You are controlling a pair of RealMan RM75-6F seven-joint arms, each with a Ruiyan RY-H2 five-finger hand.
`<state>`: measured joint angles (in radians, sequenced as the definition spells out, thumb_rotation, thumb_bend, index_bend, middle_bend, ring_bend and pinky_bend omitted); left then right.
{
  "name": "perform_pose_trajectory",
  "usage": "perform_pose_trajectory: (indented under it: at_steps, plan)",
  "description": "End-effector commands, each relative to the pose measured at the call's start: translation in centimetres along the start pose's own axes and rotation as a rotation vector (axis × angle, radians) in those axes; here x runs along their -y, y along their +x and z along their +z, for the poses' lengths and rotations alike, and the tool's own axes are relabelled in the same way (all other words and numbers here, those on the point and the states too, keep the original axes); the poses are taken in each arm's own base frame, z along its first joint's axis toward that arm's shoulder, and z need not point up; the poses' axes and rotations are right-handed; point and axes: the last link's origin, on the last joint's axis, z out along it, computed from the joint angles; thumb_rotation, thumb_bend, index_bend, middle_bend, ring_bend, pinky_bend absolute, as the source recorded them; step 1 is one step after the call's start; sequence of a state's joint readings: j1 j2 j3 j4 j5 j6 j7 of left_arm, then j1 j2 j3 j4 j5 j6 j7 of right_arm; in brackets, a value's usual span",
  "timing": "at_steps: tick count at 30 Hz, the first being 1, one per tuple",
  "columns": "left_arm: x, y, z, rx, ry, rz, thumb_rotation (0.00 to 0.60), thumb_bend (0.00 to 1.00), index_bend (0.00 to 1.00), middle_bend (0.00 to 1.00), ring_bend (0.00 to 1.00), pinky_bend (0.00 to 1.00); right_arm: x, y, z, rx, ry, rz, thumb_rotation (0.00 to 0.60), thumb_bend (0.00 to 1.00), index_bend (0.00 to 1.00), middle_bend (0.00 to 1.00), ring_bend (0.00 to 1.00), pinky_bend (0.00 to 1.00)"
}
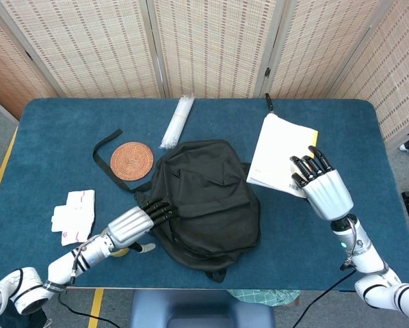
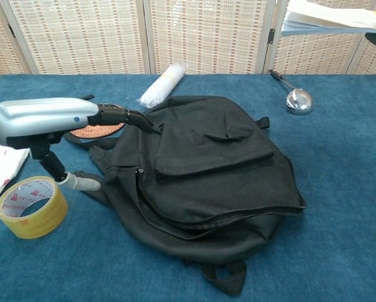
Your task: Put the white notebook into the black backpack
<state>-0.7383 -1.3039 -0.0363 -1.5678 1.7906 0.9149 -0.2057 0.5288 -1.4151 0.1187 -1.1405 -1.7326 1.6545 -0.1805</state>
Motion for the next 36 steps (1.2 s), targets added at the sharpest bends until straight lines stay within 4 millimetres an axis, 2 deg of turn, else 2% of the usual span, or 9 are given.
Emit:
perform_pose_trajectory:
  at_steps: [1,10,16,26,30,36]
  plan:
    - [-1.2,-0.4,1.7,0.014,-0.033,-0.007,0.6,0.33,0.16,0.09,0.1,0.0,0.1,0.0,0.3,0.003,0.004,-0.001,0.6,0.5,0.79,0.38,0.39,0.25]
    - [-3.7,-1.5,6.9,0.062,-0.083,-0.016,0.6,0.32,0.16,0.09,0.09,0.0,0.2,-0.5,0.4,0.021,0.008,-0.009,0.6,0.51,0.79,0.38,0.39,0.25]
    - [-4.6,-2.9,9.3,0.113,-0.075,-0.014,0.6,0.3,0.15,0.09,0.08,0.0,-0.1,-0.7,0.2,0.032,0.004,-0.016,0.6,0.51,0.79,0.38,0.39,0.25]
    - [-6.0,-4.5,10.7,0.154,-0.067,-0.032,0.6,0.29,0.15,0.09,0.07,0.0,-0.3,-0.9,-0.4,0.042,-0.005,-0.016,0.6,0.51,0.79,0.38,0.39,0.25]
    - [-5.7,-4.8,11.1,0.146,-0.03,-0.08,0.6,0.29,0.18,0.09,0.07,0.0,-0.4,-1.0,-0.7,0.048,-0.006,-0.016,0.6,0.52,0.79,0.38,0.39,0.25]
    - [-4.5,-4.7,11.1,0.113,0.037,-0.154,0.6,0.32,0.29,0.1,0.1,0.0,-0.3,-1.0,-0.8,0.047,-0.007,-0.011,0.6,0.52,0.79,0.38,0.39,0.25]
